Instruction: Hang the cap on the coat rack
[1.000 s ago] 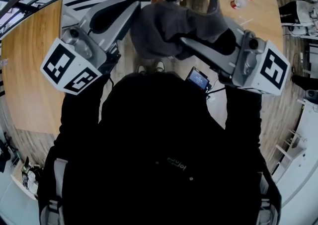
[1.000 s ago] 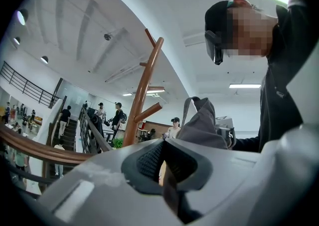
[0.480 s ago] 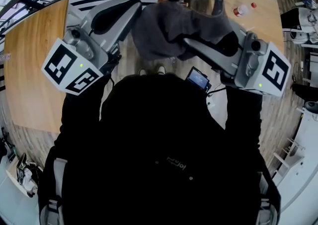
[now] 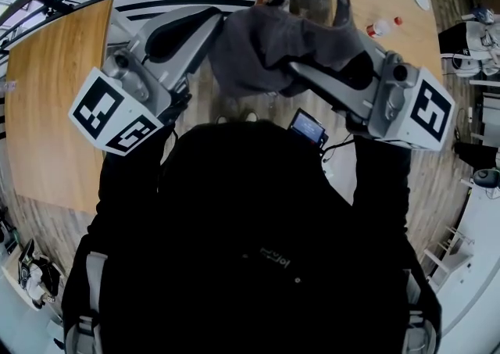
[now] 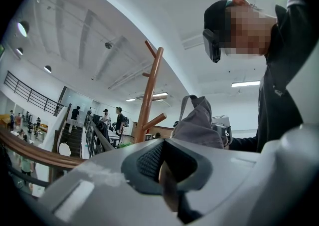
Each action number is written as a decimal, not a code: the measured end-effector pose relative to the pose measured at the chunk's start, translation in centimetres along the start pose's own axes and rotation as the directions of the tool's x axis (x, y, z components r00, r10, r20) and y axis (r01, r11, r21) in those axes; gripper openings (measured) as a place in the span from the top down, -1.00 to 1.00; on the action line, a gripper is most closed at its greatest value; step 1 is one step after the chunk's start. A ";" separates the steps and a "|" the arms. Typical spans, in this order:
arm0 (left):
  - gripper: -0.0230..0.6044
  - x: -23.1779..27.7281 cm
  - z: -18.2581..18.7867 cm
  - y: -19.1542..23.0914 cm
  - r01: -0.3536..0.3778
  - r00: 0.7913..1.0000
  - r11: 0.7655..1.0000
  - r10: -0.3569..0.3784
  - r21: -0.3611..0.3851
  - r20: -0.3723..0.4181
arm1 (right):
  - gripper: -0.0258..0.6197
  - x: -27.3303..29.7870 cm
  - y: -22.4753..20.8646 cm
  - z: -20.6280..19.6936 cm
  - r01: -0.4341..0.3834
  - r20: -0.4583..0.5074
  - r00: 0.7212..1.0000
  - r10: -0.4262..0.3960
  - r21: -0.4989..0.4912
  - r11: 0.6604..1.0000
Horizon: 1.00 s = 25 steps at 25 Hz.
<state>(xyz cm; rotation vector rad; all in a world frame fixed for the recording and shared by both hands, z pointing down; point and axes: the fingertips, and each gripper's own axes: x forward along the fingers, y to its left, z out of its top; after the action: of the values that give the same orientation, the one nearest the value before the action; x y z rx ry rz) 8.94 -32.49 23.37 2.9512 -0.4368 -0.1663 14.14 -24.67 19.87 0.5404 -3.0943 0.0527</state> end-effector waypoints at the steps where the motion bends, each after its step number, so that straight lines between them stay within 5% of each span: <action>1: 0.92 1.9 0.5 -0.1 -0.003 1.000 1.000 0.003 -0.002 -0.005 | 0.83 -1.5 -1.1 0.8 -0.002 0.003 1.000 0.002 0.003 1.000; 5: 0.92 6.1 2.2 0.4 -0.018 1.000 1.000 0.018 -0.012 -0.019 | 0.83 -4.2 -4.4 3.2 -0.015 0.007 1.000 0.015 0.009 1.000; 10: 0.92 1.7 1.6 0.7 -0.037 0.999 0.999 0.037 -0.004 -0.002 | 0.83 -0.8 -2.2 2.4 -0.041 -0.004 0.999 0.041 -0.026 0.999; 16: 0.92 5.7 2.2 0.7 -0.060 0.998 0.998 0.060 0.004 -0.011 | 0.83 -4.4 -5.0 3.3 -0.057 -0.001 0.998 0.057 -0.012 0.998; 25: 0.92 4.5 2.3 0.5 -0.099 0.995 0.995 0.099 0.024 -0.007 | 0.83 -4.7 -5.9 3.4 -0.077 0.059 0.995 0.078 -0.013 0.997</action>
<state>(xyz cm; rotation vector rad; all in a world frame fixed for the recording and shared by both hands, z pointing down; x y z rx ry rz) 12.74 -34.60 20.79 2.9438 -0.5859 -0.1381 20.61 -28.76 16.60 0.4293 -3.1706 0.0203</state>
